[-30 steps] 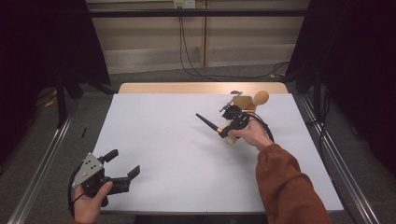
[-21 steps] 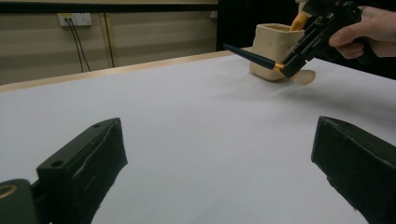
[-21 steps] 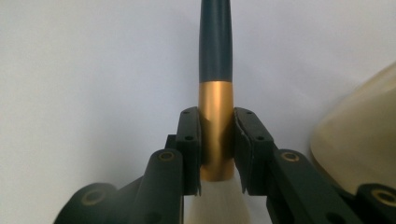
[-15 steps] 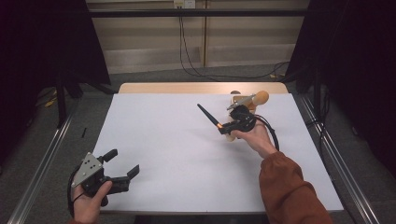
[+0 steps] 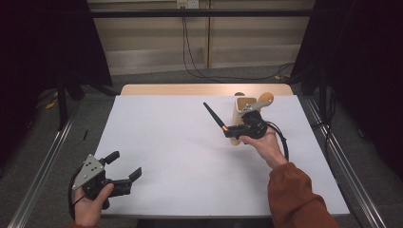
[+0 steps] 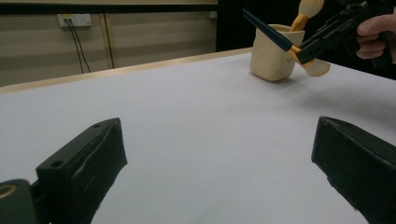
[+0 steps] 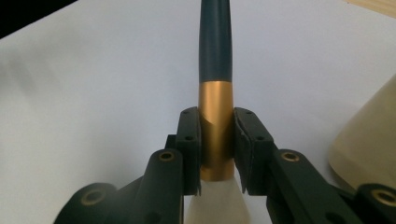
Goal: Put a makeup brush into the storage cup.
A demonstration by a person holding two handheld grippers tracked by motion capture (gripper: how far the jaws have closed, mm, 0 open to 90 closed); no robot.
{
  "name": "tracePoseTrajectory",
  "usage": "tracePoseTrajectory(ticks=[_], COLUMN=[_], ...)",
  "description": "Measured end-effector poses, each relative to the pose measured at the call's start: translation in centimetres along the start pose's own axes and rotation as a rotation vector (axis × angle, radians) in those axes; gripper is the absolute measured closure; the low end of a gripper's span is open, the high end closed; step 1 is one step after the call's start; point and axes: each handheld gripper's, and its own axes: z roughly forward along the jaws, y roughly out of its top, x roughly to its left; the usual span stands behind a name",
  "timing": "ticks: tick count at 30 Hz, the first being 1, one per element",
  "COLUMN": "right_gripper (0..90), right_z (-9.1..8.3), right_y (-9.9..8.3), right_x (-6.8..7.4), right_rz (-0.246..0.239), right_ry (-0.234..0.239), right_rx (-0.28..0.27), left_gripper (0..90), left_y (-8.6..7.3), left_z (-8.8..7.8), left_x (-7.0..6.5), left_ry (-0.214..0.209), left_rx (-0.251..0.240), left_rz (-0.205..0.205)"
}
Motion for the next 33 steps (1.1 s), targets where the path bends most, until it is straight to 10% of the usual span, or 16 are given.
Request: tracePoseTrajectory(ticks=[33], right_gripper=[73.4], right_z=[-1.7], right_y=[-1.8], right_x=[3.2], right_rz=[-0.065], right_ry=[0.170], right_rx=[0.018], left_gripper=[2.5], left_y=[1.1], left_z=[1.7], left_x=[-0.7], left_ry=[-0.118], left_rx=[0.047], left_rz=[0.046])
